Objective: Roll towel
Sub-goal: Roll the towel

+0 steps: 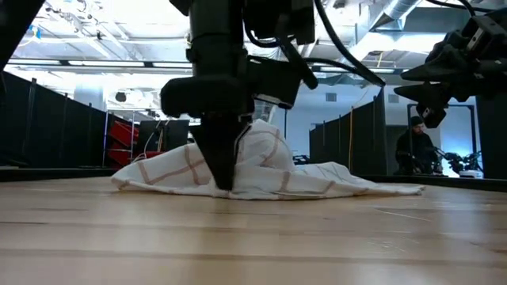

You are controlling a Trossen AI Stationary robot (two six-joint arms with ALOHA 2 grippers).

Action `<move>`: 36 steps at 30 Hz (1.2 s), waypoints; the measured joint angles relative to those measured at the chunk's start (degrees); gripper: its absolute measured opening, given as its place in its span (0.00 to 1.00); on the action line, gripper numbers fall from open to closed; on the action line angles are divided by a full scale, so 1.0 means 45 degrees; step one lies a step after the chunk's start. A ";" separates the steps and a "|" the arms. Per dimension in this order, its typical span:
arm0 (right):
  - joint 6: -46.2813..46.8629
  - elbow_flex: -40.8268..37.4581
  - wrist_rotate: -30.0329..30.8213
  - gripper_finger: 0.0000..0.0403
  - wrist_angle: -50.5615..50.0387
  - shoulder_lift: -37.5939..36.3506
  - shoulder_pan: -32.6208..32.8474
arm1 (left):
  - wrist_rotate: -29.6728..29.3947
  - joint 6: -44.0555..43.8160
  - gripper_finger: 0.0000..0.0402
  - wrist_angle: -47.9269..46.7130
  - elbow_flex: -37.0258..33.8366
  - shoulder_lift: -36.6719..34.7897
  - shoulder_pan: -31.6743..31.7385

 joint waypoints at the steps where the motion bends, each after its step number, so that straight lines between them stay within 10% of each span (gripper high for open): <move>1: 0.0102 0.0000 -0.0001 0.31 0.0036 -0.0001 0.0000 | 0.0003 -0.0040 0.02 -0.0124 0.0144 -0.0002 -0.0005; 18: -0.1329 0.1302 0.0446 0.31 0.1617 0.1279 0.1304 | -0.1299 -0.0005 0.00 -0.2637 0.1083 -0.4541 0.1003; 29: -0.5995 0.6707 0.4104 0.32 -0.2793 0.8362 0.3198 | -0.1389 0.1733 0.00 -0.3117 0.1083 -0.6212 0.2410; 36: -0.5138 0.8263 0.4200 0.41 -0.3474 1.2949 0.4235 | -0.1362 0.2676 0.00 -0.2480 0.1073 -0.6193 0.3306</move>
